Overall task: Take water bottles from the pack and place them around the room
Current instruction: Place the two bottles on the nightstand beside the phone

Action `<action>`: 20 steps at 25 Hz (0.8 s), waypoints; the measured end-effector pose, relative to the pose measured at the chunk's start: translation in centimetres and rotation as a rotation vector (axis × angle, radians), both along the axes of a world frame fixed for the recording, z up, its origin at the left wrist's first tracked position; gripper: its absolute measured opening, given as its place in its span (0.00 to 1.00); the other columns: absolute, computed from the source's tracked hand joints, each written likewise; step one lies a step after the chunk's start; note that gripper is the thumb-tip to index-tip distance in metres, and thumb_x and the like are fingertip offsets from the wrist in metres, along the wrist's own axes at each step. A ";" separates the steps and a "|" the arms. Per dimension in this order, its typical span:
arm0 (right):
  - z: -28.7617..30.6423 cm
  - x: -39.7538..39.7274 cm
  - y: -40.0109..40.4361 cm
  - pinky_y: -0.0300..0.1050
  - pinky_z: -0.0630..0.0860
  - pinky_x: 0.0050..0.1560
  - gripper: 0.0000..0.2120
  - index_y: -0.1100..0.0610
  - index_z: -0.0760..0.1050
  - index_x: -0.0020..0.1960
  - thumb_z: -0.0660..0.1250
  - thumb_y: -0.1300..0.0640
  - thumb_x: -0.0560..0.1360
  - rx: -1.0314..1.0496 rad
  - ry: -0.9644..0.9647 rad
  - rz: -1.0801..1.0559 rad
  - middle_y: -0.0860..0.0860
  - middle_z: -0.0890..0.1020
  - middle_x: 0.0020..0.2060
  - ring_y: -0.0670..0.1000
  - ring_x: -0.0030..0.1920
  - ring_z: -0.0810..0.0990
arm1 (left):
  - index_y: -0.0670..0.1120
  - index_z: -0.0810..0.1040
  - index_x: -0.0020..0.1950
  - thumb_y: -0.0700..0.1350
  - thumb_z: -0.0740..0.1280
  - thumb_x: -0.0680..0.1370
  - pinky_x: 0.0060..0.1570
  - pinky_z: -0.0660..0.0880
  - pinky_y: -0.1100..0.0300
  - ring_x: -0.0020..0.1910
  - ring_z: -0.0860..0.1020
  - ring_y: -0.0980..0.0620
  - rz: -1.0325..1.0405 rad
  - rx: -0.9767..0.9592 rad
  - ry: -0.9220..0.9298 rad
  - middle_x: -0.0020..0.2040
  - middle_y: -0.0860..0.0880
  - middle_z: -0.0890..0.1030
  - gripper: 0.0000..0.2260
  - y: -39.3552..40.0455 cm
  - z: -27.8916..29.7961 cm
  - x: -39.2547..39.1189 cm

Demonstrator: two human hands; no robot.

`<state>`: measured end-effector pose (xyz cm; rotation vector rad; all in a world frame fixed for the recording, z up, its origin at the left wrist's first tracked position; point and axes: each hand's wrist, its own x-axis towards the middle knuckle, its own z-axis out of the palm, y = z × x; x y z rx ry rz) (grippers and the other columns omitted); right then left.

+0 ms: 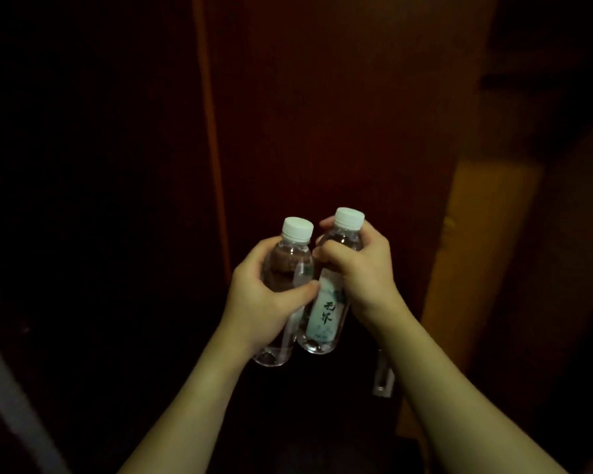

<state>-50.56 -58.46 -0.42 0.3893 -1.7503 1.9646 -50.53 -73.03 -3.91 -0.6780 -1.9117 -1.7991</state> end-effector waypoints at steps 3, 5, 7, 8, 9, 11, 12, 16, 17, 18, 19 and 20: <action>1.3 3.7 6.9 0.45 0.77 0.37 0.17 0.60 0.78 0.47 0.70 0.67 0.59 0.003 0.014 -0.149 0.52 0.81 0.33 0.49 0.35 0.80 | 0.47 0.79 0.53 0.30 0.77 0.65 0.42 0.77 0.68 0.41 0.83 0.61 -0.207 -0.006 0.021 0.41 0.57 0.86 0.22 6.8 1.3 1.0; 1.9 7.0 12.2 0.48 0.78 0.38 0.14 0.58 0.77 0.44 0.72 0.66 0.59 0.001 0.029 -0.272 0.53 0.81 0.34 0.51 0.35 0.79 | 0.44 0.78 0.55 0.32 0.77 0.64 0.43 0.79 0.66 0.43 0.84 0.59 -0.347 0.008 0.034 0.43 0.56 0.86 0.22 12.6 2.0 2.5; 2.2 11.7 18.4 0.47 0.77 0.38 0.12 0.57 0.77 0.42 0.73 0.64 0.60 0.001 0.048 -0.439 0.52 0.80 0.33 0.50 0.35 0.79 | 0.46 0.78 0.56 0.36 0.76 0.64 0.46 0.81 0.62 0.46 0.85 0.55 -0.499 0.025 0.022 0.46 0.54 0.86 0.22 19.9 2.4 5.3; 2.4 13.8 21.2 0.47 0.76 0.39 0.11 0.57 0.77 0.41 0.74 0.63 0.60 -0.004 0.049 -0.509 0.51 0.80 0.32 0.50 0.35 0.78 | 0.46 0.78 0.55 0.36 0.76 0.63 0.47 0.81 0.61 0.47 0.85 0.54 -0.566 0.036 0.012 0.46 0.54 0.87 0.22 23.1 2.5 6.8; 2.4 16.2 24.0 0.47 0.76 0.40 0.11 0.57 0.77 0.41 0.74 0.63 0.60 -0.012 0.043 -0.587 0.51 0.80 0.32 0.50 0.35 0.78 | 0.46 0.78 0.55 0.36 0.75 0.63 0.46 0.81 0.62 0.47 0.85 0.55 -0.638 0.043 0.008 0.46 0.55 0.87 0.21 26.4 2.6 8.7; 2.4 22.2 30.4 0.49 0.76 0.41 0.12 0.57 0.78 0.40 0.73 0.62 0.58 -0.040 0.030 -0.766 0.53 0.80 0.33 0.52 0.36 0.78 | 0.47 0.78 0.54 0.35 0.75 0.63 0.44 0.80 0.63 0.44 0.85 0.57 -0.793 0.050 -0.002 0.45 0.55 0.87 0.21 34.0 2.6 13.3; 2.5 25.3 33.2 0.50 0.76 0.41 0.13 0.57 0.78 0.40 0.73 0.61 0.56 -0.047 0.027 -0.842 0.54 0.81 0.33 0.52 0.36 0.78 | 0.48 0.78 0.54 0.35 0.76 0.63 0.44 0.81 0.61 0.44 0.85 0.55 -0.861 0.049 -0.018 0.45 0.54 0.87 0.21 37.6 2.4 15.7; 2.7 38.1 42.7 0.50 0.79 0.39 0.13 0.61 0.78 0.41 0.71 0.62 0.56 -0.007 -0.002 -1.090 0.55 0.81 0.32 0.52 0.34 0.79 | 0.52 0.79 0.54 0.42 0.79 0.61 0.48 0.82 0.51 0.46 0.86 0.49 -1.078 0.061 -0.055 0.48 0.49 0.86 0.23 50.0 2.1 26.1; 2.6 41.0 44.5 0.50 0.80 0.39 0.11 0.61 0.78 0.41 0.71 0.64 0.58 -0.006 -0.006 -1.151 0.54 0.81 0.32 0.51 0.33 0.80 | 0.53 0.79 0.54 0.40 0.79 0.62 0.47 0.83 0.53 0.46 0.86 0.49 -1.126 0.056 -0.050 0.48 0.50 0.86 0.24 52.6 1.9 28.6; 2.5 43.7 46.0 0.49 0.81 0.38 0.09 0.60 0.78 0.41 0.71 0.65 0.61 -0.005 -0.012 -1.213 0.52 0.82 0.31 0.50 0.33 0.81 | 0.54 0.78 0.55 0.38 0.80 0.64 0.45 0.83 0.55 0.45 0.86 0.50 -1.176 0.055 -0.045 0.48 0.51 0.86 0.24 54.9 1.8 31.1; 2.3 46.4 47.6 0.47 0.81 0.38 0.08 0.59 0.79 0.41 0.71 0.66 0.63 0.004 -0.017 -1.281 0.49 0.83 0.30 0.49 0.33 0.81 | 0.54 0.78 0.56 0.35 0.79 0.65 0.42 0.82 0.58 0.43 0.86 0.50 -1.234 0.057 -0.050 0.48 0.52 0.86 0.25 57.3 1.6 33.5; 2.1 48.6 49.0 0.44 0.80 0.36 0.07 0.60 0.79 0.42 0.72 0.67 0.65 0.007 -0.026 -1.340 0.49 0.83 0.30 0.48 0.32 0.82 | 0.53 0.78 0.57 0.33 0.79 0.67 0.39 0.82 0.59 0.42 0.86 0.50 -1.283 0.056 -0.053 0.47 0.52 0.86 0.25 59.4 1.3 35.6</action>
